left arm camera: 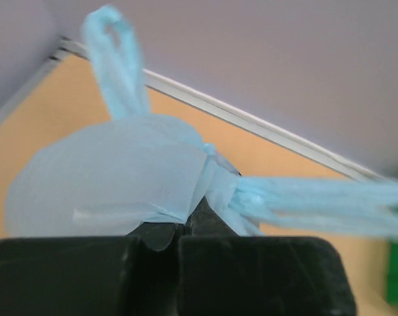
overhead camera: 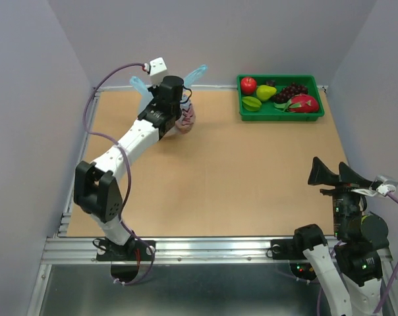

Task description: Untie the knot of the plastic bag and take out the fruit

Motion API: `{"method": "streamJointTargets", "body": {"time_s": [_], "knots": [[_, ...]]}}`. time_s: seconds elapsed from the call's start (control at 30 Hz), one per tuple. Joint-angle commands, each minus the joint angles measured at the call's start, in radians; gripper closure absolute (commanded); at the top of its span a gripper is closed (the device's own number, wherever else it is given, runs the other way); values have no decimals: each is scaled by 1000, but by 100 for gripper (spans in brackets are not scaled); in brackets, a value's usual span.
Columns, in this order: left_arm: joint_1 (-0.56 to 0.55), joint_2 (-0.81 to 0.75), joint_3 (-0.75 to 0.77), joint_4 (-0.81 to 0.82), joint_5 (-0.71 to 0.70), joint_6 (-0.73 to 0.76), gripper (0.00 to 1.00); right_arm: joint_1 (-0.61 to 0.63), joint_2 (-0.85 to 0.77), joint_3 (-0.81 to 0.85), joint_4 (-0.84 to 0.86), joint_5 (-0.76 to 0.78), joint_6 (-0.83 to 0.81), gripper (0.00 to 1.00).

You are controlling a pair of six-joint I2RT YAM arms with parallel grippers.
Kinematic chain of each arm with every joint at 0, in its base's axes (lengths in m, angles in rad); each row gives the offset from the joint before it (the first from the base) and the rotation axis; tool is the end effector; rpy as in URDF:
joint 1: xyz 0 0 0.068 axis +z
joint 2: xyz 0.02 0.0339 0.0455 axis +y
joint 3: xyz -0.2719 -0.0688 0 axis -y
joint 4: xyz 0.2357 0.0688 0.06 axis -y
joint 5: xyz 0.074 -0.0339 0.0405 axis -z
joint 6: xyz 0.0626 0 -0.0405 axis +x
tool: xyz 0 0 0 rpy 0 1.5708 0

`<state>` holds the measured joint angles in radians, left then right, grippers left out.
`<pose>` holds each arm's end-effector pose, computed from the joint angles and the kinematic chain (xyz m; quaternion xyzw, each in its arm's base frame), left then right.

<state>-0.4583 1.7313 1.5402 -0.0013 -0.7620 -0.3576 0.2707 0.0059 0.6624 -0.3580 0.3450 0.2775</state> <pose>0.3988 -0.1485 0.3732 -0.2001 0.7274 0.0292 0.6557 0.0300 -0.0137 0.3456 0.1401 0.5848 0.1163 0.7905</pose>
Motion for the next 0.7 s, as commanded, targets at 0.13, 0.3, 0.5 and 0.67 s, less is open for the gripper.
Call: {"method": "streamJointTargets", "body": {"time_s": [0.13,0.3,0.5,0.67], "knots": [[-178,-289,-299,-72,459,-204,100,12,84,61,28,-116,-34,0],[-307,-472,-567,29,602,-299,100,9,285,147,-13,-371,-20,0],[-393,-703,-922,76,604,-421,100,10,651,246,-108,-530,-1,0],[-398,-848,-1109,81,569,-466,100,19,836,172,-26,-607,43,0]]}}
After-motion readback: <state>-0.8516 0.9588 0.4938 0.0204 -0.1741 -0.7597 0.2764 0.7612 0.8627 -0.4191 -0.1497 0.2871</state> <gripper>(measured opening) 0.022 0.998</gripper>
